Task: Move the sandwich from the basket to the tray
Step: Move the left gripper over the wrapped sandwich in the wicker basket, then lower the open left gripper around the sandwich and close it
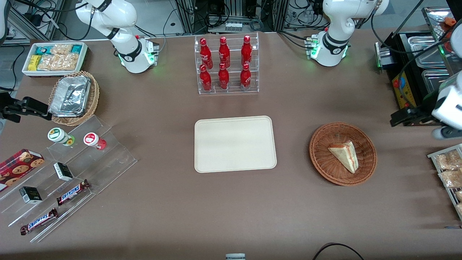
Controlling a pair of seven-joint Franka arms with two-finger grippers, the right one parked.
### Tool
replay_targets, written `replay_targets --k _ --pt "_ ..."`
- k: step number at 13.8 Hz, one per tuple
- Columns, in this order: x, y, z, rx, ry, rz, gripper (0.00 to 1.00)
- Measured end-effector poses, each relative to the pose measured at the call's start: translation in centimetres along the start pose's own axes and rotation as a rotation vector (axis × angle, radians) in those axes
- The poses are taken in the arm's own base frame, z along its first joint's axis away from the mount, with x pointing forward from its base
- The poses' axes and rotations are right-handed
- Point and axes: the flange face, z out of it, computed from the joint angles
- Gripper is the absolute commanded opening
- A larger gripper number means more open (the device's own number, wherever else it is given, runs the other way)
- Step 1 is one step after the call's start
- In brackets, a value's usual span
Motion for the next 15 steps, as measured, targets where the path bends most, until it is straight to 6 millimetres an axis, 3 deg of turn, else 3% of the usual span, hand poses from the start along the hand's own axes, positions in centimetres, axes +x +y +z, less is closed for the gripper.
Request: replay_targets --k 8,15 --pt "-0.2 1.9 10.6 -0.014 0.056 -0.205 1.0" --pt "-1.5 2.7 18.2 -0.04 0.122 -0.352 1.0"
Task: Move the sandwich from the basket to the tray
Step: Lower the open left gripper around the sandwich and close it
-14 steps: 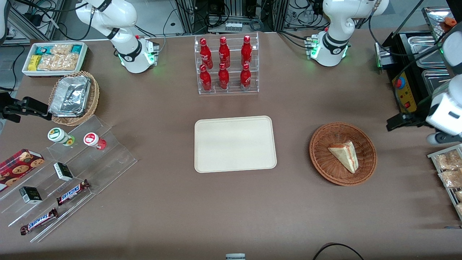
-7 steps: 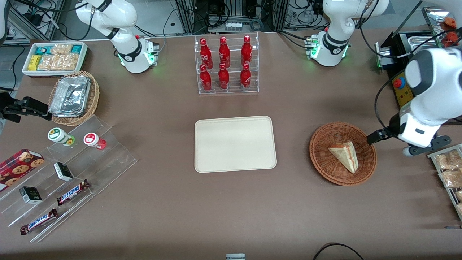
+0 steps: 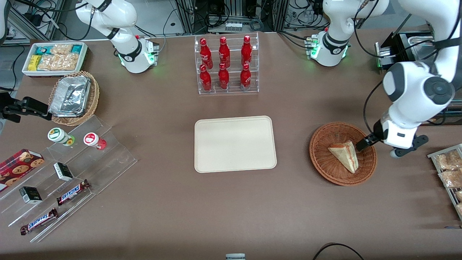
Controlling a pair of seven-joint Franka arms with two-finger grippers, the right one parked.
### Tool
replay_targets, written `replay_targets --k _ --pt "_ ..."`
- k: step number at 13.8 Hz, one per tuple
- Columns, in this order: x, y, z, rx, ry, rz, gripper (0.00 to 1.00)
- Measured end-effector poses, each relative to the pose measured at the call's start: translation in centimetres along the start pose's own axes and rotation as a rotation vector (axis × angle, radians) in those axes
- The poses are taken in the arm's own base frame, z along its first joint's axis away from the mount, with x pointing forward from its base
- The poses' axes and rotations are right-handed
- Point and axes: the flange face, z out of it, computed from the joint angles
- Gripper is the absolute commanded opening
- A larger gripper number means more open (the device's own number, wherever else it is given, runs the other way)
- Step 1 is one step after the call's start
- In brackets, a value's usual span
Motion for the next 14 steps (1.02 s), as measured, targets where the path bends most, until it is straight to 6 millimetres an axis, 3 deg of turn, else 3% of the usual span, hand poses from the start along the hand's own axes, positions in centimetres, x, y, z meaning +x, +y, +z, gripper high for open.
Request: replay_targets --k 4,14 --pt "-0.7 1.3 3.8 0.006 -0.005 -0.013 1.0" --pt "-1.5 1.1 9.5 0.027 -0.026 -0.019 0.99"
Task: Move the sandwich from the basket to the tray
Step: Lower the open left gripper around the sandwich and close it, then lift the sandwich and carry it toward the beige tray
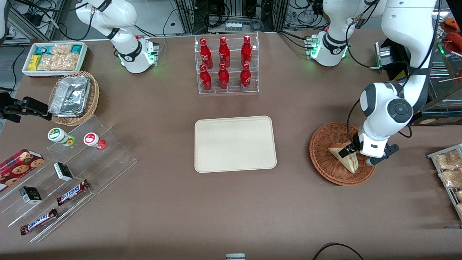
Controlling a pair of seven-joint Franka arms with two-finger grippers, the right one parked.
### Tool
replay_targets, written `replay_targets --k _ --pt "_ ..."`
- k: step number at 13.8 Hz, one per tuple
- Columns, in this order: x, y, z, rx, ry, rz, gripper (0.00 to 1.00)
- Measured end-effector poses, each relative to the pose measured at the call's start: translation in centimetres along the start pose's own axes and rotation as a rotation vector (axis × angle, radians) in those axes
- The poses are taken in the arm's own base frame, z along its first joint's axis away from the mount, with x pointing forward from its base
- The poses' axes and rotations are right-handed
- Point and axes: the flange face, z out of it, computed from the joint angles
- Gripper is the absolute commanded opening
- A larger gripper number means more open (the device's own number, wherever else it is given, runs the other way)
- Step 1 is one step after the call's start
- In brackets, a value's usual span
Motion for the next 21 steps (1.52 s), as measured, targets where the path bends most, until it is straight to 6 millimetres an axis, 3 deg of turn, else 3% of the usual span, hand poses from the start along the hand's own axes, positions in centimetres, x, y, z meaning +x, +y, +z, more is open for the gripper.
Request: replay_targets --k 1,3,4,9,12,14,16,19,21 --pt "-0.1 0.0 0.4 0.003 -0.004 -0.002 0.88" --pt "-0.2 0.0 1.2 0.01 -0.012 -0.01 0.27" --pt "-0.3 0.1 1.4 0.011 -0.014 -0.016 0.03" --pt "-1.0 1.2 1.4 0.01 -0.013 -0.02 0.0" --pt "-1.2 2.3 0.0 0.005 -0.009 -0.002 0.0" --pt "-1.3 3.8 -3.5 0.024 -0.038 0.023 0.0" --pt "-1.8 6.8 -8.9 0.043 -0.066 0.071 0.0" --pt "-3.7 12.7 -16.8 0.041 -0.069 0.17 0.0" --pt "-5.9 16.8 -19.4 0.033 -0.086 0.241 0.0"
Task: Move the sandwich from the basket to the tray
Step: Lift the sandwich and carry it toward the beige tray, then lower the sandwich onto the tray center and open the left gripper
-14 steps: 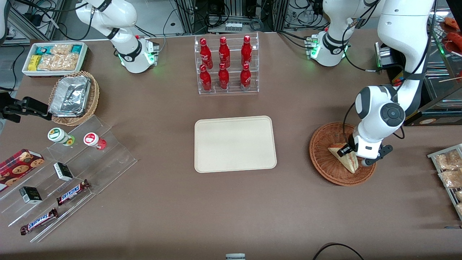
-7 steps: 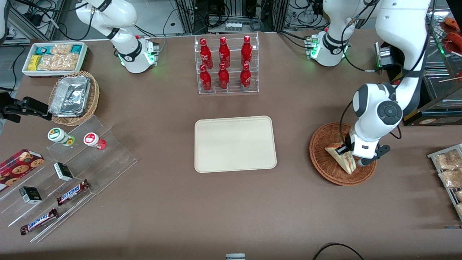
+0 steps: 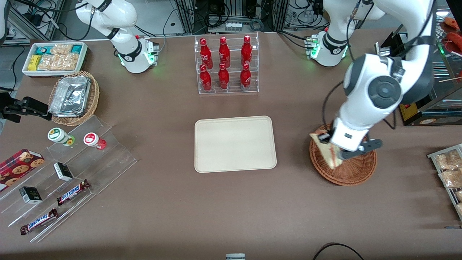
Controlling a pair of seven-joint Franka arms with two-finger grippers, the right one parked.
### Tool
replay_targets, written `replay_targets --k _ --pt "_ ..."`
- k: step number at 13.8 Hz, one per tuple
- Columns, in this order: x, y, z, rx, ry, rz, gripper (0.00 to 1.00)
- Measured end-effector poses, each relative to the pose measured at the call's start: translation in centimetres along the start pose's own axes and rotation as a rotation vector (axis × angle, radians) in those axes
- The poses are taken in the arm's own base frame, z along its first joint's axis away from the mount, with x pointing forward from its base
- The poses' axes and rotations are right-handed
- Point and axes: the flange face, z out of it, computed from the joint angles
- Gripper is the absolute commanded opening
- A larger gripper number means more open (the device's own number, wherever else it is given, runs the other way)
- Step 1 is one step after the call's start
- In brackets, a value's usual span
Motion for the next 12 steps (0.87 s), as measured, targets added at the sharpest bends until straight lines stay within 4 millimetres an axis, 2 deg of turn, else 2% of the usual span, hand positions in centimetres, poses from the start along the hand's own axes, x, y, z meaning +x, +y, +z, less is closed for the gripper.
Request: replay_targets --k 2,6,10,12 --pt "-1.4 4.5 -0.5 -0.03 -0.012 0.062 0.0" --pt "-5.5 12.7 1.0 -0.058 -0.036 0.199 0.0" --pt "-8.8 19.5 4.7 -0.053 -0.066 0.294 0.0" --pt "-9.2 22.2 6.8 -0.078 -0.074 0.297 0.0"
